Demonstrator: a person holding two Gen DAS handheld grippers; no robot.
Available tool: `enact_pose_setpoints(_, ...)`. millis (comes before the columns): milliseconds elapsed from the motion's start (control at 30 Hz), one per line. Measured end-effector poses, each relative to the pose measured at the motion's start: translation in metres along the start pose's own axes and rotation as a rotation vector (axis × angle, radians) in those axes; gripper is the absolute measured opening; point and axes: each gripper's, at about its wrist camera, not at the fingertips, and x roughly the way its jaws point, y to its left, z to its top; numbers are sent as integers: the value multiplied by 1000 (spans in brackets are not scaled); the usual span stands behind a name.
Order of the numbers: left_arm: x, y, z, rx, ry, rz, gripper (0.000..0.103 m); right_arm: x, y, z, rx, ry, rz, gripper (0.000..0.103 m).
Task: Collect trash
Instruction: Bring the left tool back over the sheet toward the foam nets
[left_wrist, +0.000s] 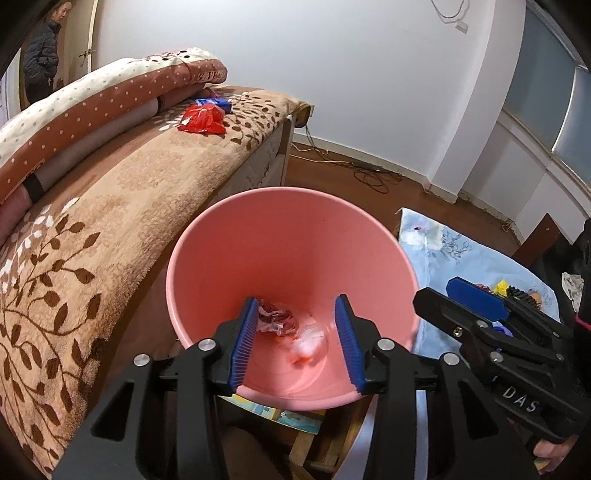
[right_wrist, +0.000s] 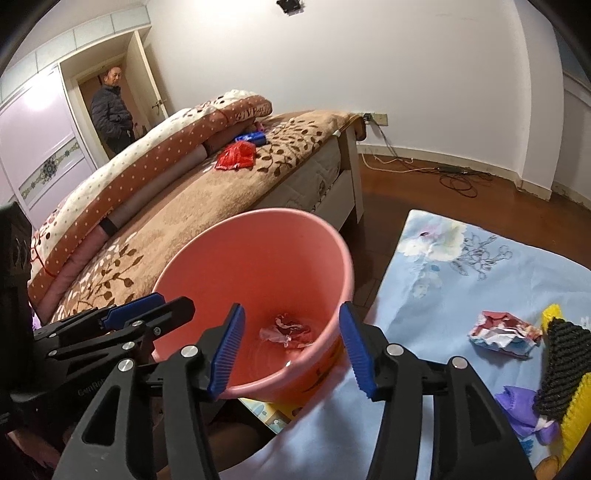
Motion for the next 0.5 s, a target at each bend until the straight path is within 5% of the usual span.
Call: enact_pose_setpoints(500,-3,-49,-3,87,-8,-58,44,-68,-41,-27,67,-97,-98,68)
